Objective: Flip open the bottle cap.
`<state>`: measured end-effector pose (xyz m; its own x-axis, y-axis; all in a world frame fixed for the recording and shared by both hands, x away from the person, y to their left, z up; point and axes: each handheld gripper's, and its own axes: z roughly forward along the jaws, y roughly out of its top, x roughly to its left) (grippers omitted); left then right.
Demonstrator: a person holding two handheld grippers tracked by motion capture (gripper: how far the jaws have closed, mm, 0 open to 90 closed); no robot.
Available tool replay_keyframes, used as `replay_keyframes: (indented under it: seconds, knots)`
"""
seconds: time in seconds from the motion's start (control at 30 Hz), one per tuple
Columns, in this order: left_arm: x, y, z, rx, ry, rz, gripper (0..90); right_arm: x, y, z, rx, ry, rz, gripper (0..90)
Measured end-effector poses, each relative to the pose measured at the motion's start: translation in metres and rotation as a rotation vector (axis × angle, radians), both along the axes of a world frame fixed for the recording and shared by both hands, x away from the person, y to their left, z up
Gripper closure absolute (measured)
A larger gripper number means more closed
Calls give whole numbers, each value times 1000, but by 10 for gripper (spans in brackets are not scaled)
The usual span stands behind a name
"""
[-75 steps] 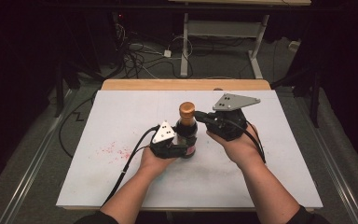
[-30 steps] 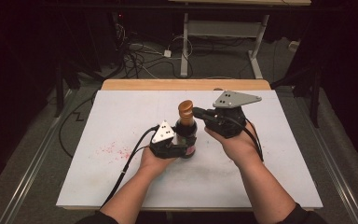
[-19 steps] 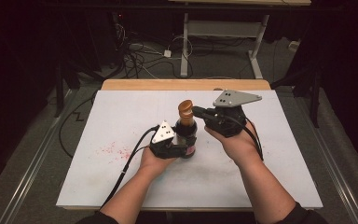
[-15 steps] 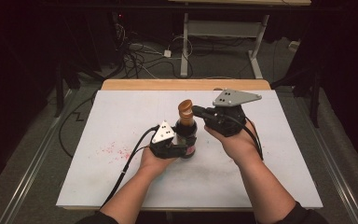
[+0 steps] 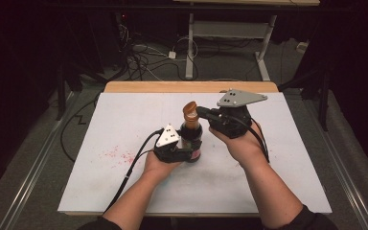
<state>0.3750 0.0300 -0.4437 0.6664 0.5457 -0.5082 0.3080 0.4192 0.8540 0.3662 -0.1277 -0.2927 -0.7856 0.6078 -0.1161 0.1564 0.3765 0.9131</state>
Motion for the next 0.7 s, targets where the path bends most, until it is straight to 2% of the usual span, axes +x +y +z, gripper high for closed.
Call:
replay_keyframes:
  seconds: [0.33, 0.7]
  knots:
    - [-1, 0, 0, -5, -4, 2, 292, 4, 7, 6, 6, -9, 5, 900]
    - [-1, -1, 0, -9, -5, 0, 291, 8, 32, 15, 9, -23, 42, 900]
